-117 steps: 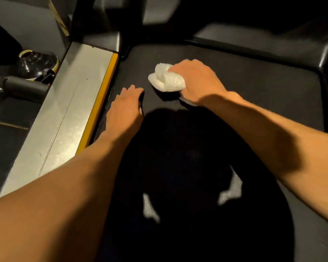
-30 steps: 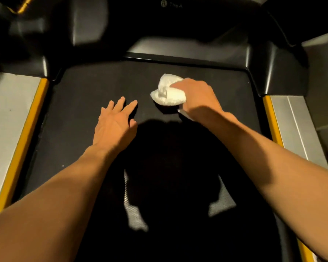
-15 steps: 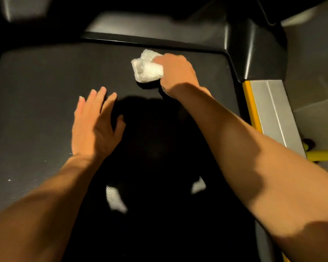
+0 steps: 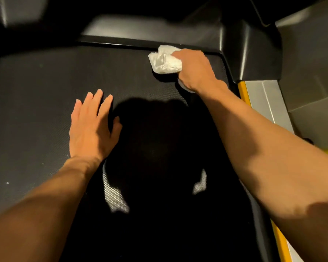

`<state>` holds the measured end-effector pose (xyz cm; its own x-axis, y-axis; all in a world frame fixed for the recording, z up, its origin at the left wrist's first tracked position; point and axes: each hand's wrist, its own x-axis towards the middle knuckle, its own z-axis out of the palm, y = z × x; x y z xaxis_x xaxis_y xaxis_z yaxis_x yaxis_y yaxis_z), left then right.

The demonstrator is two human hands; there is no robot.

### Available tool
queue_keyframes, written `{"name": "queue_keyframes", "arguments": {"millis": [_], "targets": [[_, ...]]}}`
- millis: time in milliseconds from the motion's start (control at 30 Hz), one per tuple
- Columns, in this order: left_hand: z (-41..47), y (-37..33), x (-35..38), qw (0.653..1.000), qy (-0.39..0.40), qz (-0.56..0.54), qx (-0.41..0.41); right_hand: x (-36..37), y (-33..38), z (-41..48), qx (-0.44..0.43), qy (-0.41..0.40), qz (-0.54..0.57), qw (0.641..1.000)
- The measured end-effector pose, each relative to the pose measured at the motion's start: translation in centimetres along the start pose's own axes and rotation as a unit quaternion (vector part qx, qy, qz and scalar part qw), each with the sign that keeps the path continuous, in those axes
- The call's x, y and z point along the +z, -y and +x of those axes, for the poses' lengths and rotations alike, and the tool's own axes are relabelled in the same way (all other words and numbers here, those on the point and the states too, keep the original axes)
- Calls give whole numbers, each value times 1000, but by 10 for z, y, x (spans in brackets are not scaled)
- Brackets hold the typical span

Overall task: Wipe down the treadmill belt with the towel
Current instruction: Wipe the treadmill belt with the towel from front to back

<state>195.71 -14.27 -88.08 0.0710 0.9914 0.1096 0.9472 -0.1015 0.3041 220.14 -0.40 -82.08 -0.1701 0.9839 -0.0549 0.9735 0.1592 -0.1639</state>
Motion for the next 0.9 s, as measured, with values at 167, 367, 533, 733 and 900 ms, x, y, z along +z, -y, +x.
{"name": "queue_keyframes", "arguments": {"millis": [167,367,533,733,900], "targets": [[2,-5,-3,1000,-7,-24,-14,-9,-4,-47,-8,99,-7,995],[13,-23,5,995,-21,-88,52,-15,-31,-20,76,-48,15,996],[15,-32,10,996,-19,-67,50,-10,-58,-20,146,-6,-13,989],[12,-31,14,998,-22,22,56,-11,-55,-57,205,-94,150,963],[15,-33,15,997,-6,53,48,-12,-62,-19,268,-118,88,952]]}}
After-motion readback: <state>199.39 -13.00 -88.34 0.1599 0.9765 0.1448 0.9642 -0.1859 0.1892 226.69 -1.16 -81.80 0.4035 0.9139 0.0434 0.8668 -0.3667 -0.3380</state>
